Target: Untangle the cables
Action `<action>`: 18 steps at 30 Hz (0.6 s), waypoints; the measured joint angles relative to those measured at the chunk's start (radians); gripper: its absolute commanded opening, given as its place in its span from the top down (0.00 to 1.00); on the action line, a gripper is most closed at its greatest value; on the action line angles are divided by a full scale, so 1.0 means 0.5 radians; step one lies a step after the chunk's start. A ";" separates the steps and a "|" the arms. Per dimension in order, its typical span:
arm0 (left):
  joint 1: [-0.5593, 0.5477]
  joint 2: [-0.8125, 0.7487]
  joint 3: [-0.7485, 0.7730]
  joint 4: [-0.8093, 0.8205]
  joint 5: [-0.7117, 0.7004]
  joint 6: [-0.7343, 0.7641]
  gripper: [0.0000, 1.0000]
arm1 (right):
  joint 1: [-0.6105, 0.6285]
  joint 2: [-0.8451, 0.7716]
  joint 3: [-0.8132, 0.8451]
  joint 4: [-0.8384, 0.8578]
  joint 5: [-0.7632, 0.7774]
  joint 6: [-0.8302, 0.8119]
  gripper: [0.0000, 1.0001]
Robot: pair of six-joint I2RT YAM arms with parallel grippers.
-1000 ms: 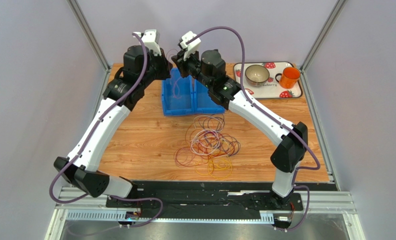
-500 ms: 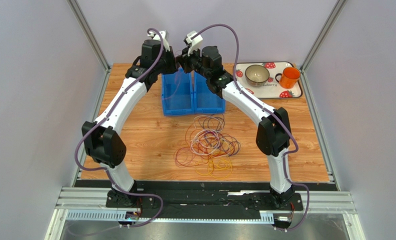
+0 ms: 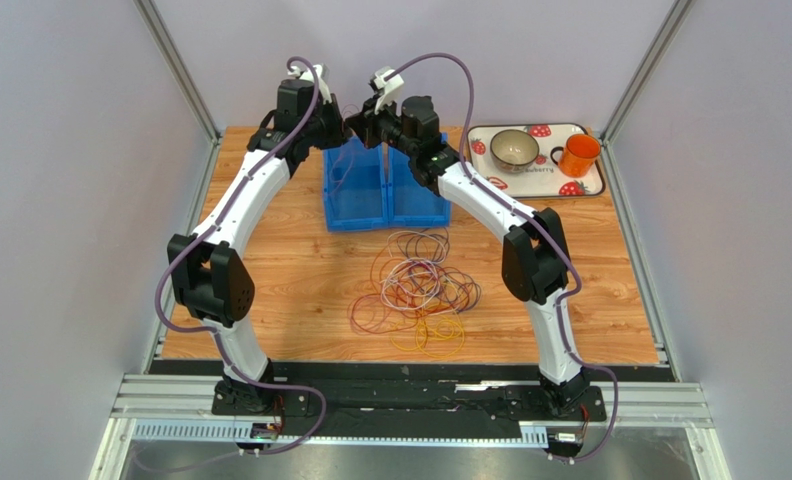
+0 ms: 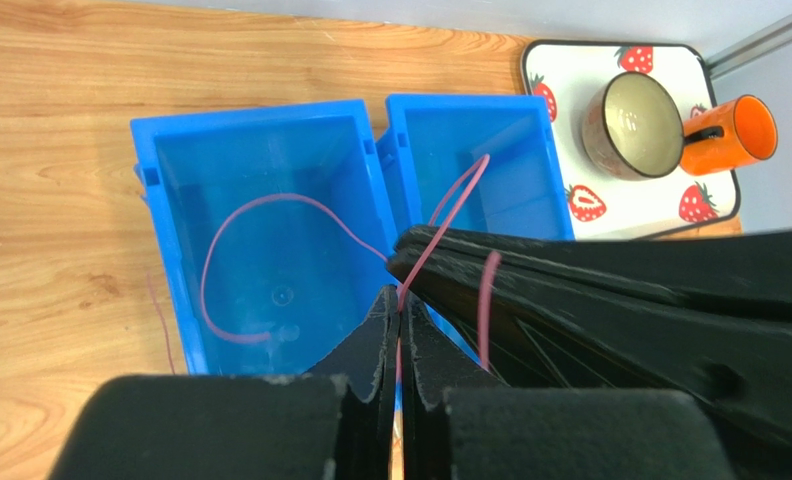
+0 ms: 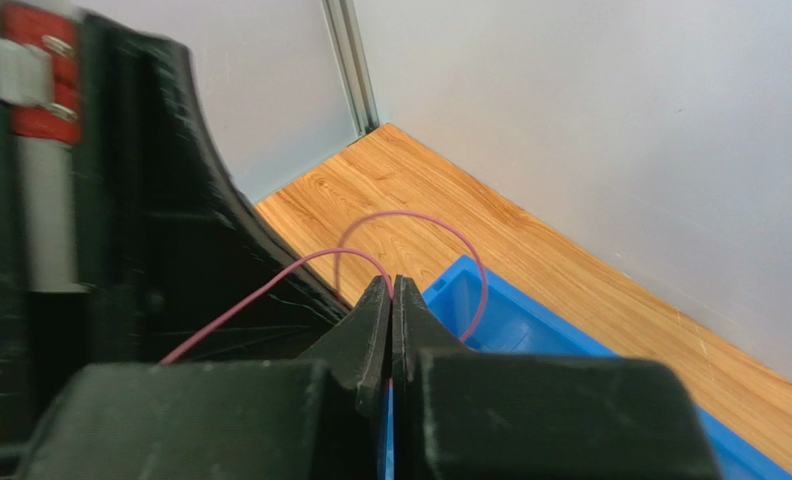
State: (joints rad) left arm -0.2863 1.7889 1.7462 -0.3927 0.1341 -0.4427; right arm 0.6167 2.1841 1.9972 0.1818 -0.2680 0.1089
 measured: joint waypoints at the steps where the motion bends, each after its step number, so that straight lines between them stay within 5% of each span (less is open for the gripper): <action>1: 0.000 0.003 0.032 -0.050 -0.002 0.000 1.00 | -0.002 0.007 0.000 0.008 -0.006 0.017 1.00; 10: -0.003 0.047 0.571 -0.238 0.224 -0.146 1.00 | -0.040 -0.005 -0.086 0.035 -0.078 0.180 1.00; 18: -0.032 0.048 0.623 -0.238 0.330 -0.251 1.00 | -0.045 -0.121 -0.175 0.023 -0.144 0.201 1.00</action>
State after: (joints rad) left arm -0.3023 1.8130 2.0575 -0.5117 0.2989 -0.5682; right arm 0.5941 2.1239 1.9099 0.1932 -0.3401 0.2092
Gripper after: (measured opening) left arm 0.008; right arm 0.007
